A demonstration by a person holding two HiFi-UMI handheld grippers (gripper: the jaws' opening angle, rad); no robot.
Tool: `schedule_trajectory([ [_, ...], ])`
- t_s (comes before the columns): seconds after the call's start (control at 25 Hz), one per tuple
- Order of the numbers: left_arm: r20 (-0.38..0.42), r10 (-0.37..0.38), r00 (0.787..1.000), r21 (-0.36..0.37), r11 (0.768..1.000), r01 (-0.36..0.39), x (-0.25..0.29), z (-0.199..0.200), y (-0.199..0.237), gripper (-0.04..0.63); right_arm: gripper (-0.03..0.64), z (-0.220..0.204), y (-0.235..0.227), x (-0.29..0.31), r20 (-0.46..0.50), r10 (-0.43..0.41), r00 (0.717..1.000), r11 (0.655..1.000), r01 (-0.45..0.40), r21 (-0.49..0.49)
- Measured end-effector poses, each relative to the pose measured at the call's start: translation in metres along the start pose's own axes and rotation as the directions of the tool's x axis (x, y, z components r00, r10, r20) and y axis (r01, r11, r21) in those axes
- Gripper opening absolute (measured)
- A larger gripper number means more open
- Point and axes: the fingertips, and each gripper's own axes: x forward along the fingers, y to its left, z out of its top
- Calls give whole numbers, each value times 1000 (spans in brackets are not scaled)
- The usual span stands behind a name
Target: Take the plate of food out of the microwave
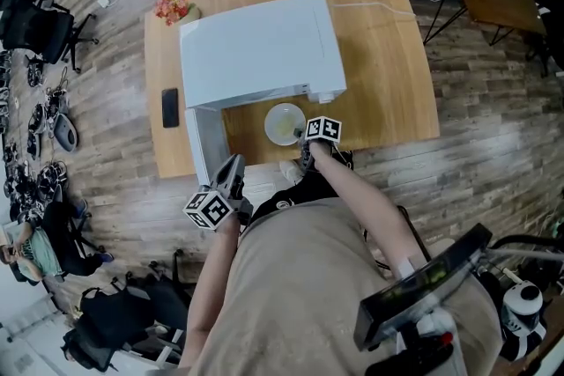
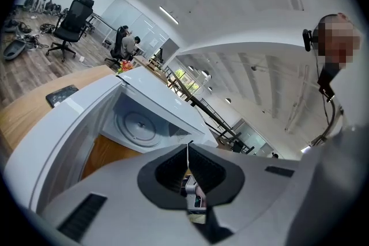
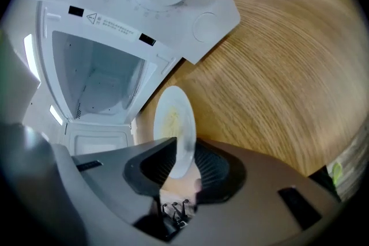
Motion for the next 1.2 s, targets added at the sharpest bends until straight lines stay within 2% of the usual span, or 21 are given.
schedule_trajectory([
  [0.08, 4, -4, 1000, -1, 1000, 4, 1, 1, 0, 5, 172, 3, 6, 4, 6, -5, 1000, 1000, 5, -2],
  [0.2, 12, -3, 1000, -1, 1000, 3, 1, 3, 2, 5, 297, 6, 12, 8, 21, -18, 1000, 1000, 17, 13],
  [0.52, 32, -25, 999, 1, 1000, 25, -2, 5, -1, 5, 531, 9, 23, 2, 71, -8, 997, 1000, 10, -18],
  [0.6, 38, -31, 999, -3, 1000, 31, -4, 7, -1, 5, 532, 11, 27, -6, 95, -4, 995, 999, 8, -32],
  [0.72, 53, -46, 998, -19, 999, 47, -7, 9, -2, 5, 531, 8, 44, -27, 113, 48, 992, 997, -42, -58],
  [0.8, 60, -60, 996, -29, 998, 61, -9, 9, -2, 5, 531, -3, 64, -43, 84, 120, 989, 989, -112, -94],
  [0.88, 54, -74, 996, -20, 997, 76, -10, 8, 0, 5, 523, -21, 93, -63, 36, 210, 977, 967, -202, -158],
  [0.96, 42, -88, 995, -13, 996, 88, -9, 7, 4, 5, 485, -36, 122, -90, 14, 276, 961, 928, -263, -265],
  [1.04, 43, -98, 994, -19, 995, 99, -8, 7, 8, 5, 430, -43, 146, -123, 34, 316, 948, 877, -278, -392],
  [1.12, 55, -103, 993, -30, 994, 105, -7, 8, 13, 5, 370, -44, 165, -156, 90, 344, 935, 821, -253, -512],
  [1.2, 71, -99, 993, -46, 994, 103, -4, 8, 18, 5, 303, -38, 182, -189, 173, 372, 912, 756, -189, -627],
])
